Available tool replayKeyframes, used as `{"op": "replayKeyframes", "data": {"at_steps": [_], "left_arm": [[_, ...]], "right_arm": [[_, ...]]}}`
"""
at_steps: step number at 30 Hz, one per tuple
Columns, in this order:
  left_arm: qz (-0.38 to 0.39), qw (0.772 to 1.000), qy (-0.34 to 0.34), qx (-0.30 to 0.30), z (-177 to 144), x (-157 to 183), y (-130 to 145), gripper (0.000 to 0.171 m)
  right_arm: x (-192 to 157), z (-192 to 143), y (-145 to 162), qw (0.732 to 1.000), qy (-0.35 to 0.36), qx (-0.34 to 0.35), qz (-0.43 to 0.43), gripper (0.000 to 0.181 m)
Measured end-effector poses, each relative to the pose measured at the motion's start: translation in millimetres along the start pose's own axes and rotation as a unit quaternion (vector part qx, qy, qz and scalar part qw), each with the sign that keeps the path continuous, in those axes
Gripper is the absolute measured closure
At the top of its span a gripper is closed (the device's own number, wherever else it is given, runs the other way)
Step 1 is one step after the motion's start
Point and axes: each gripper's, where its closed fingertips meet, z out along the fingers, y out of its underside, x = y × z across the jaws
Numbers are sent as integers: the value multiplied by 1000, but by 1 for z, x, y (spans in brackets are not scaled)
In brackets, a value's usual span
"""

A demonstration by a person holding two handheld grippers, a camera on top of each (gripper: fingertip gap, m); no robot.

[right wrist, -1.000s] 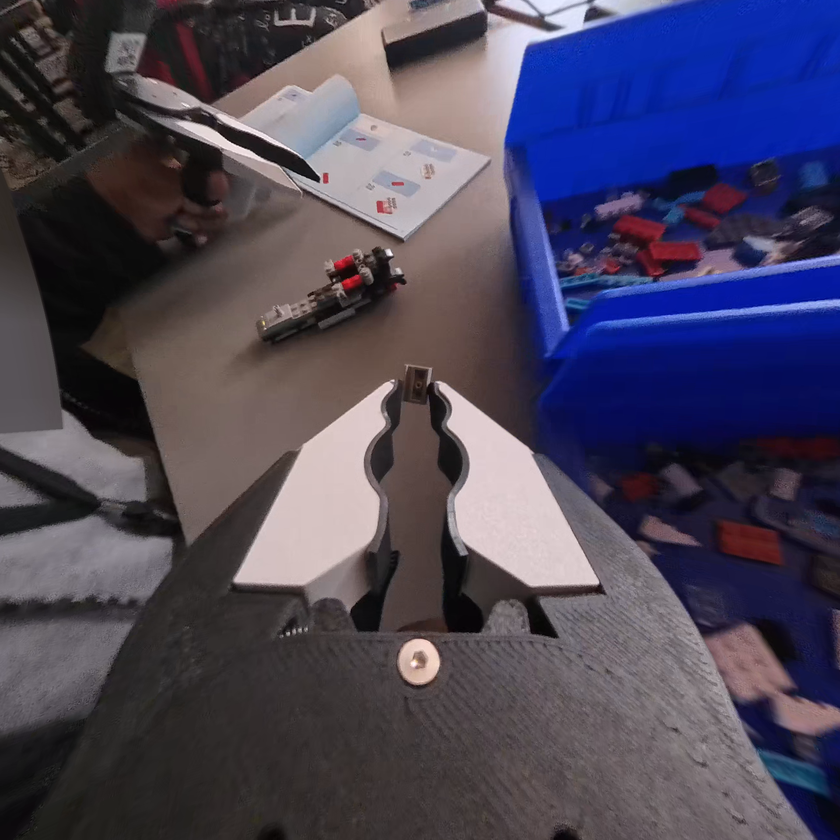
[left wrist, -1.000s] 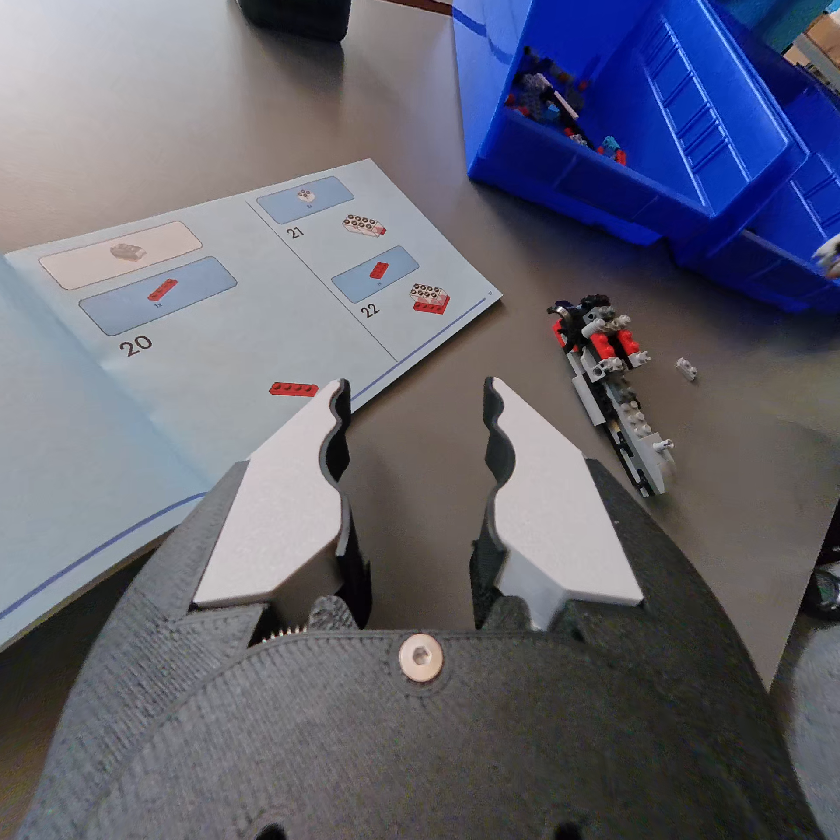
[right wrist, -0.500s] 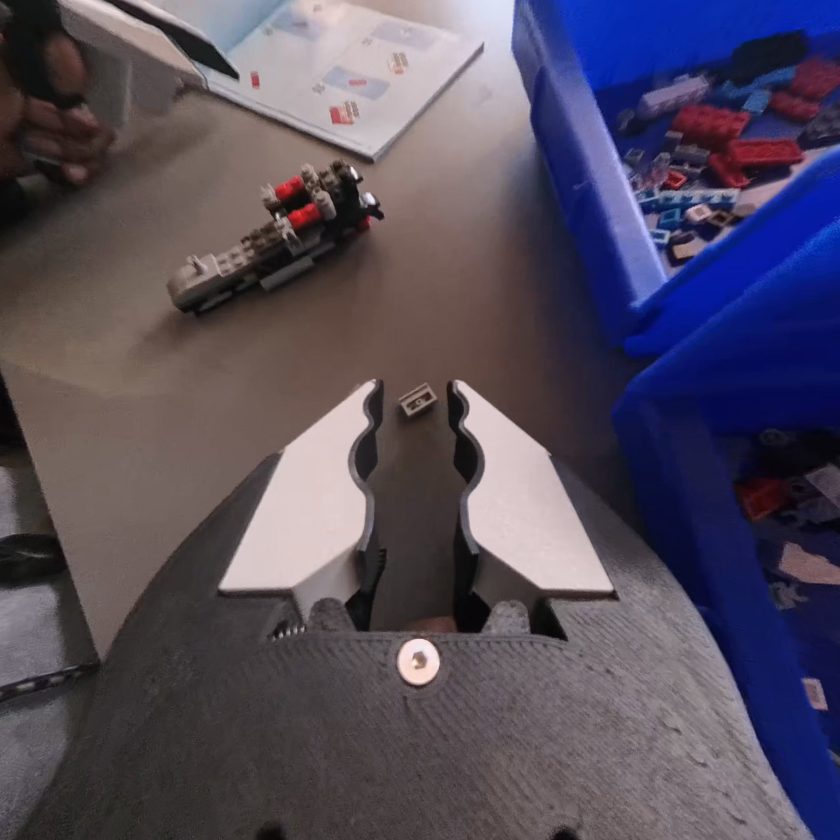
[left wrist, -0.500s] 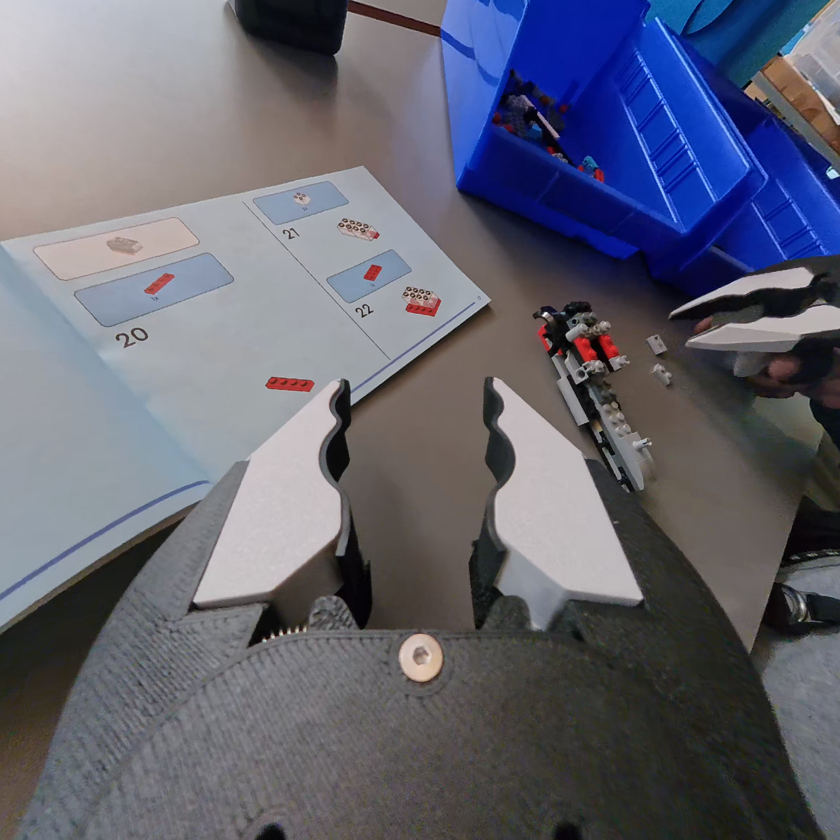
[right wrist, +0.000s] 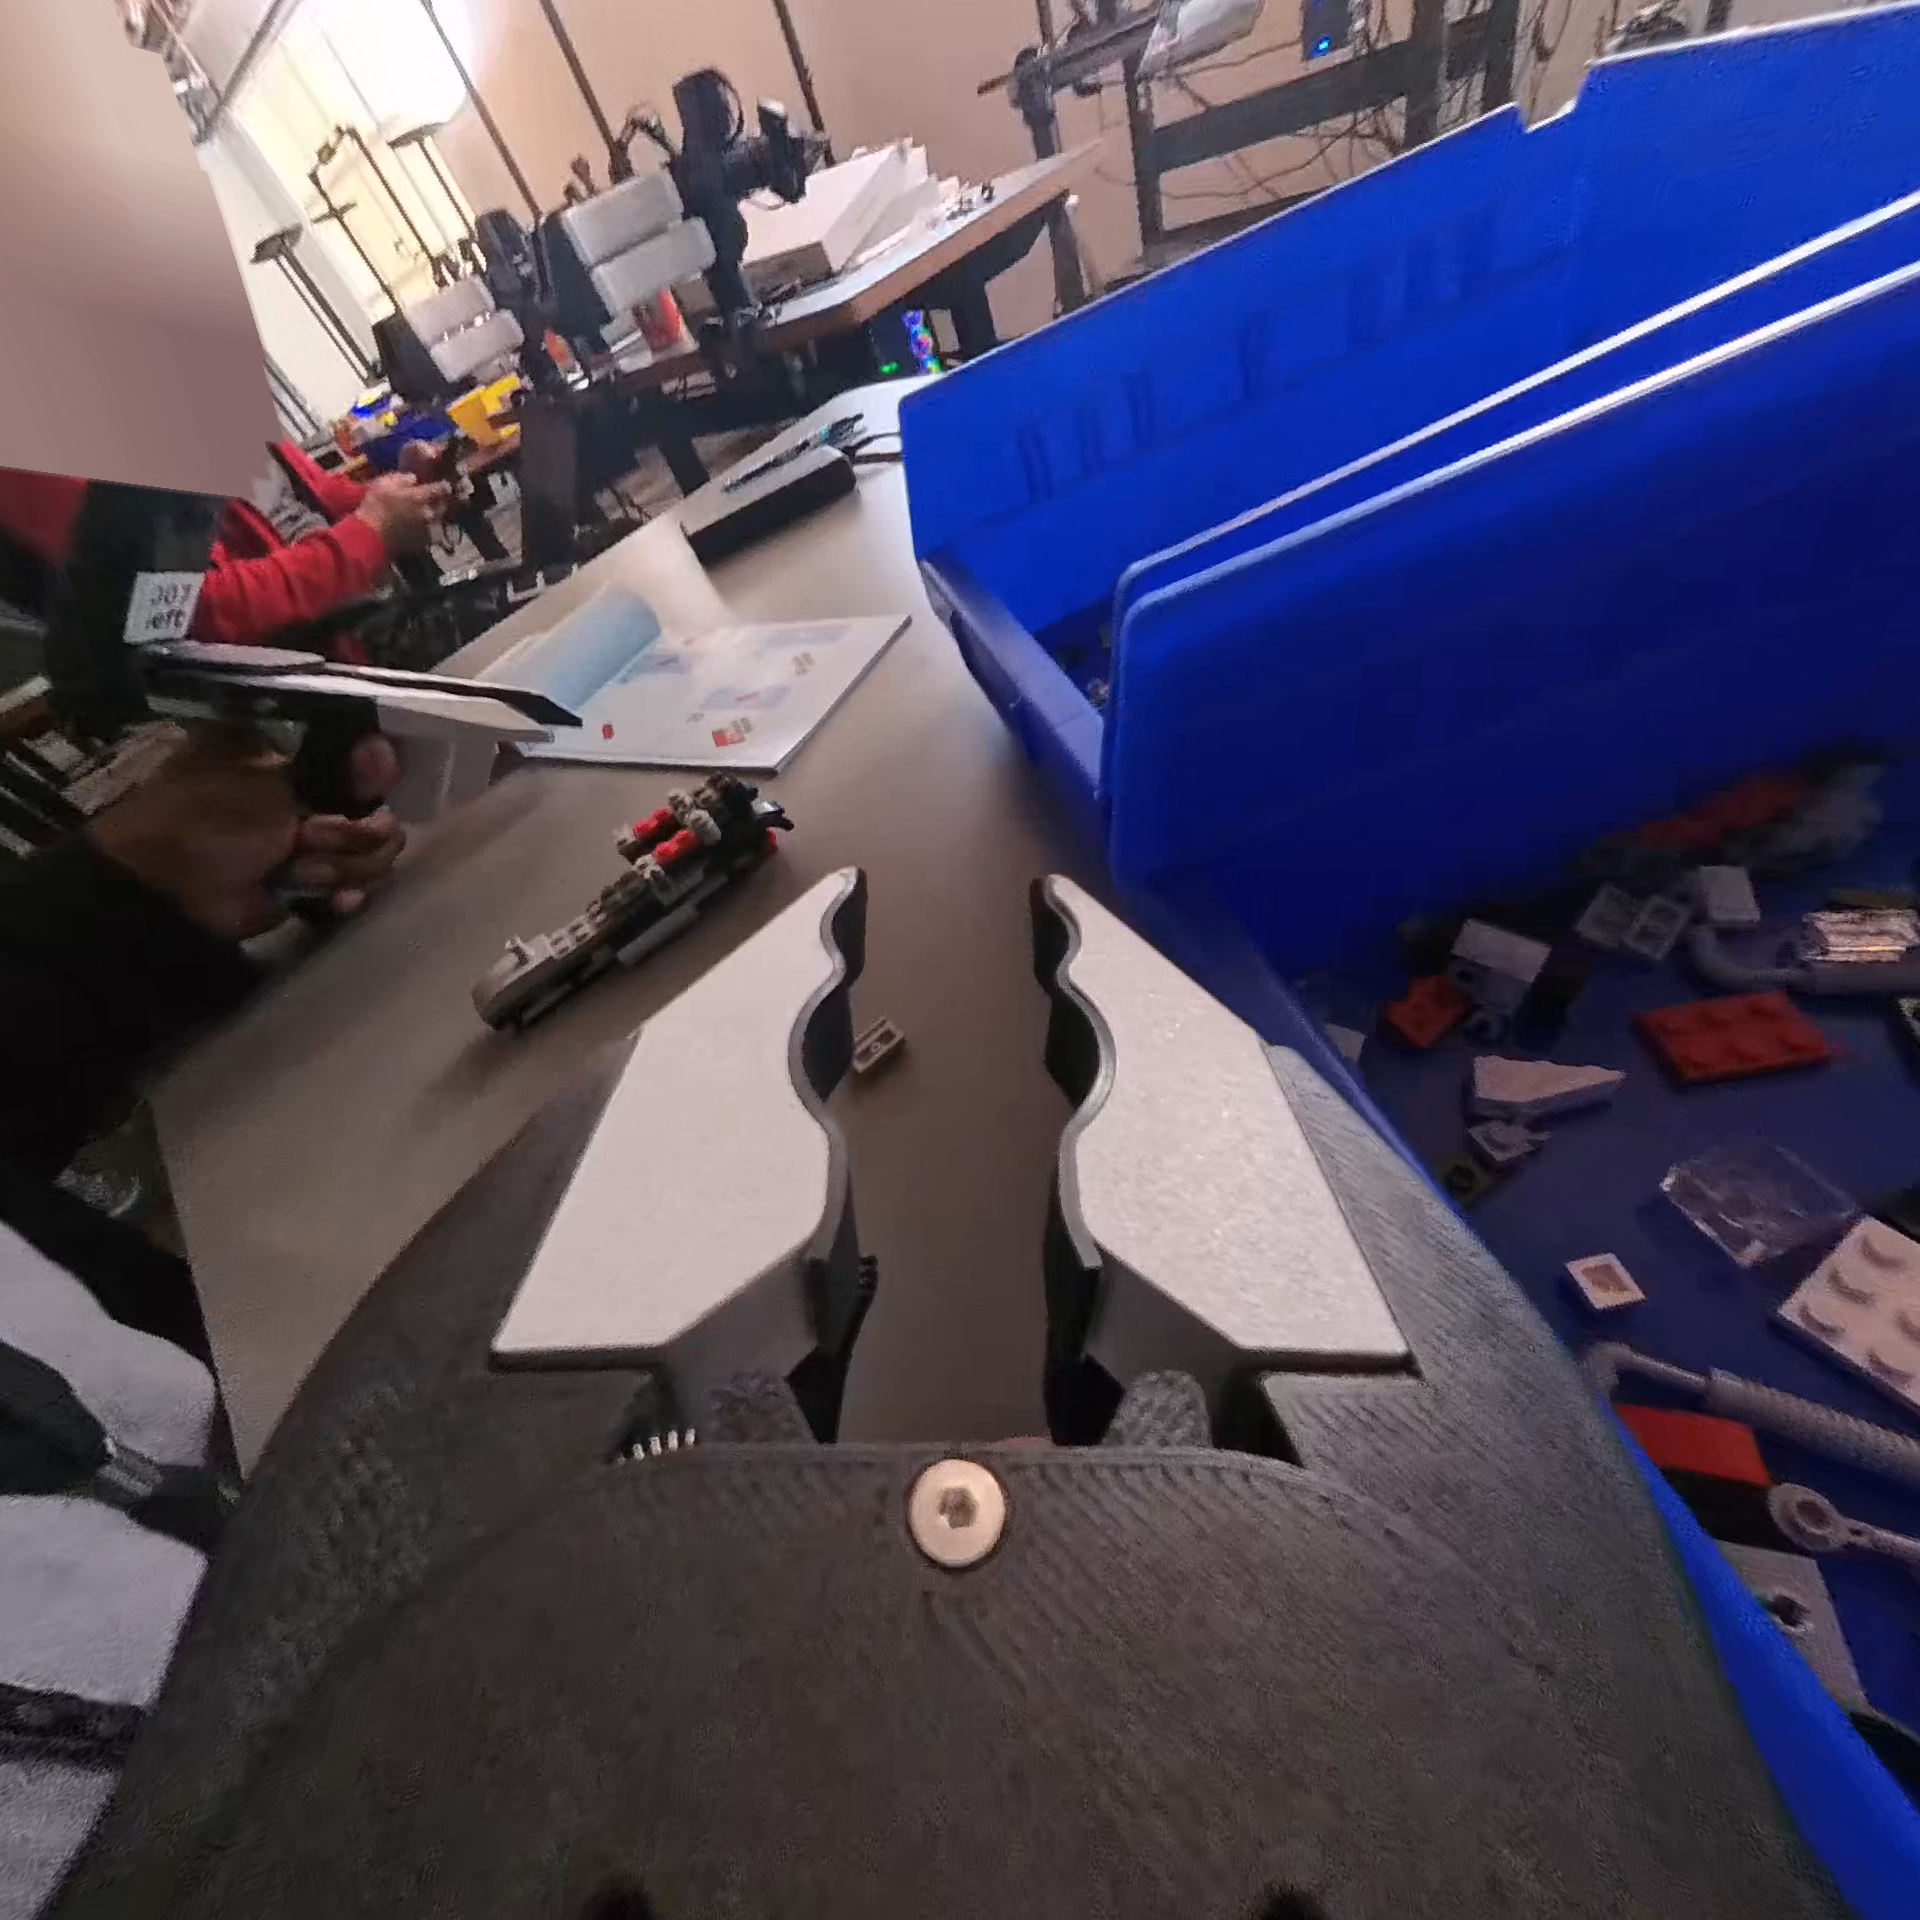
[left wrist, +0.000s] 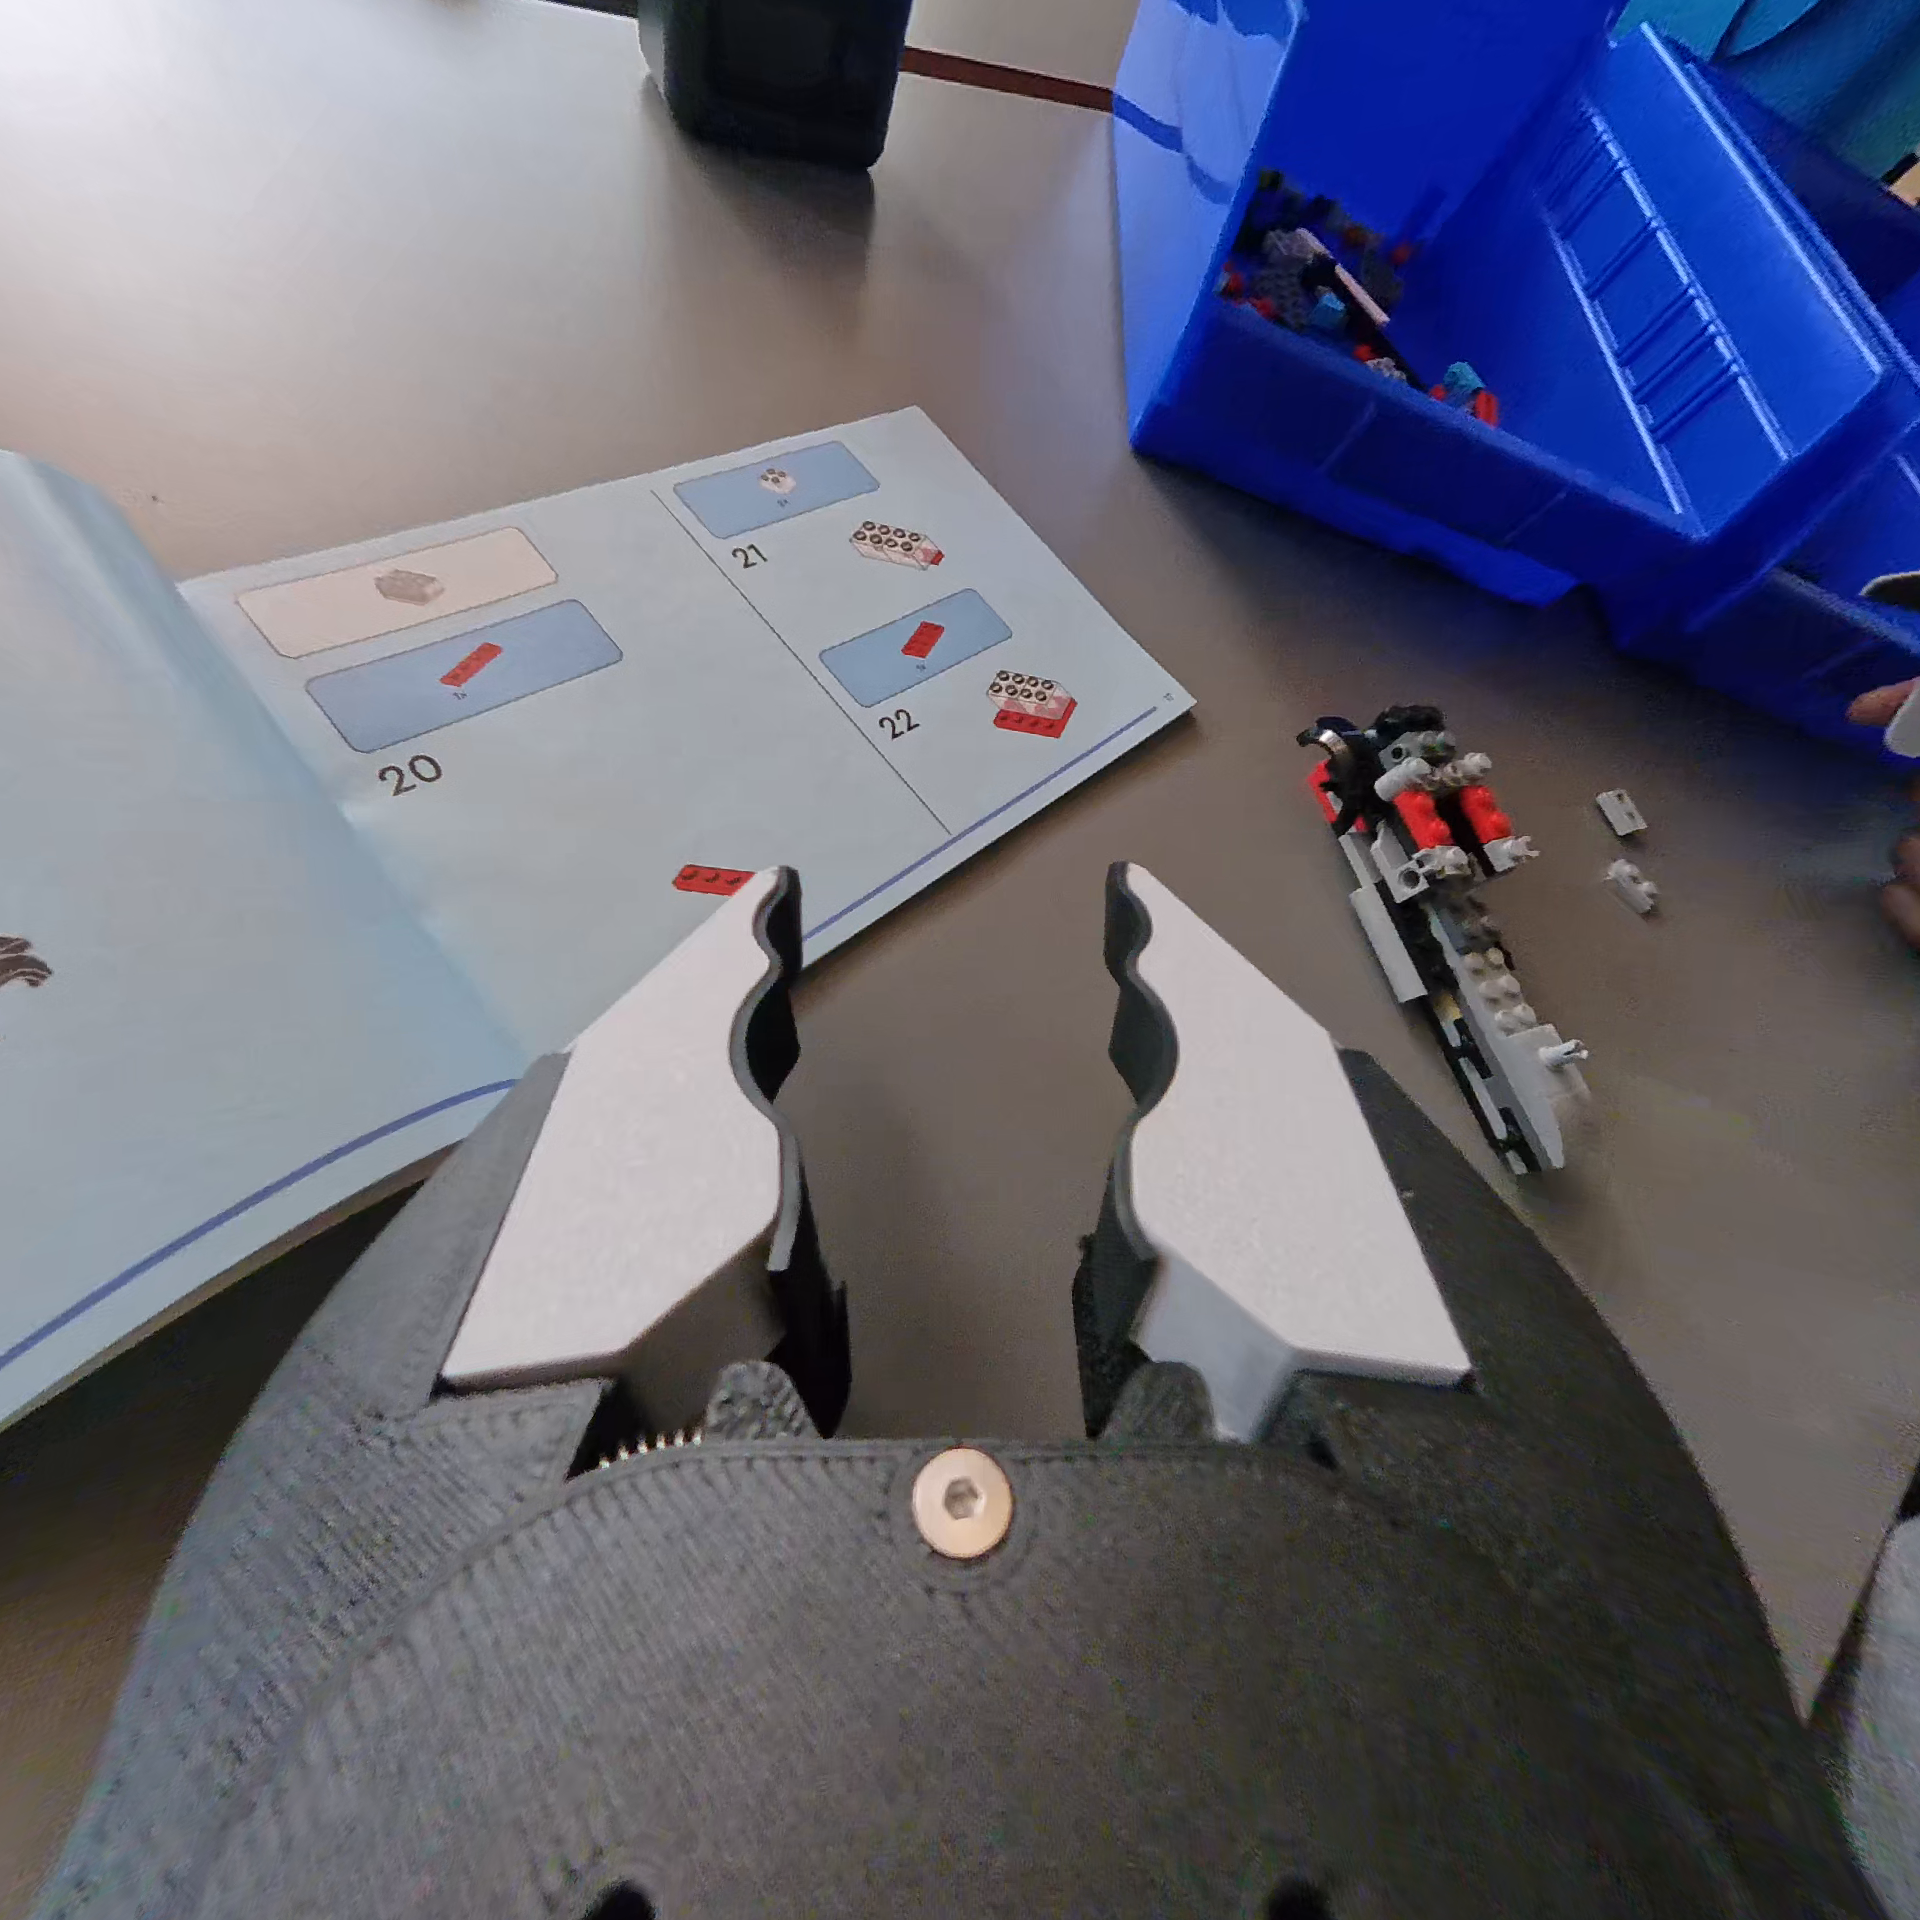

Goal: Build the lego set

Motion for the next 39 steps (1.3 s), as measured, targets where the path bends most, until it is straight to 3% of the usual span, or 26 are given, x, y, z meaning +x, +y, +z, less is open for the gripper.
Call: {"op": "replayKeyframes", "data": {"at_steps": [5, 19, 39], "left_arm": [[11, 999, -32, 8, -1, -4, -2, 112], [18, 998, -54, -9, 2, -8, 2, 114], [43, 995, -82, -22, 5, -9, 5, 115]], "right_arm": [[11, -8, -9, 998, 1, 36, 47, 149], [17, -14, -14, 997, 12, 56, 57, 154], [23, -36, -31, 988, 22, 140, 68, 156]]}}
